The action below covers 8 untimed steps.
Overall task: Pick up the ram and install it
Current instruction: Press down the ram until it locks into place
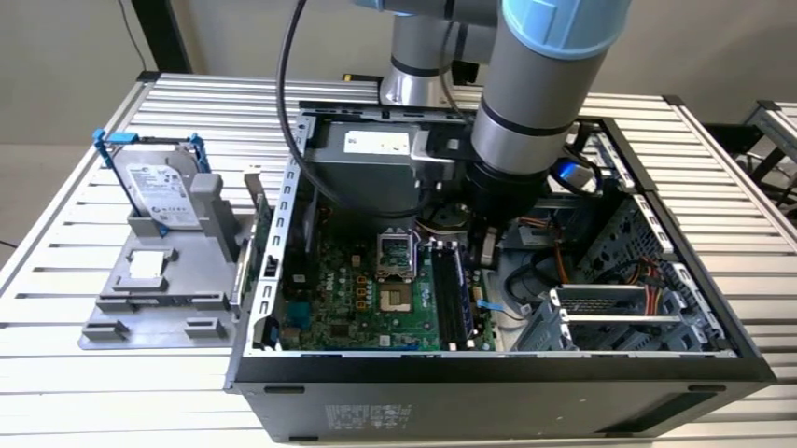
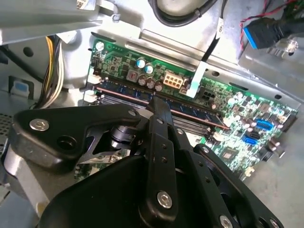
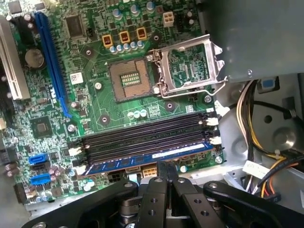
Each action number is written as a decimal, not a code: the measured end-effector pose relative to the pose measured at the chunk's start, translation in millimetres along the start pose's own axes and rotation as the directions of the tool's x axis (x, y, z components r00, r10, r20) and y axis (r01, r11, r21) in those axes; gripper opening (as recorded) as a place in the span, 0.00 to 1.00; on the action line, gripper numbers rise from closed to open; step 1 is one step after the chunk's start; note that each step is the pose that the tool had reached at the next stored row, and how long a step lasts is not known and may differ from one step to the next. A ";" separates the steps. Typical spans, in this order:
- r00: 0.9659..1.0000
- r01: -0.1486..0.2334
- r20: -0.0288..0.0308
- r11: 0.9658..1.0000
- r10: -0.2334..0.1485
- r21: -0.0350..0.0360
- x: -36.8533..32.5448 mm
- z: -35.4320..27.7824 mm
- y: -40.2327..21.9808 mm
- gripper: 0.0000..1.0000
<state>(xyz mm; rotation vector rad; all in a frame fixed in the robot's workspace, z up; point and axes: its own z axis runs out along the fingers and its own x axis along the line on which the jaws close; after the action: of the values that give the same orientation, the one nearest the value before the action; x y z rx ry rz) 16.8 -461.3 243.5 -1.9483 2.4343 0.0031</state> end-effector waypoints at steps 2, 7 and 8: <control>1.000 0.021 -0.001 1.000 -0.021 -0.001 0.1 0.2 0.1 0.00; 0.998 0.068 0.000 0.998 -0.068 -0.001 0.4 2.0 0.3 0.00; 0.997 0.074 0.000 0.997 -0.074 -0.002 0.5 2.3 0.4 0.00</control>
<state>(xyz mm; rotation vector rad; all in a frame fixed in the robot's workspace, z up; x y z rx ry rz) 16.3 -461.7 241.1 -2.0378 2.3611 0.0037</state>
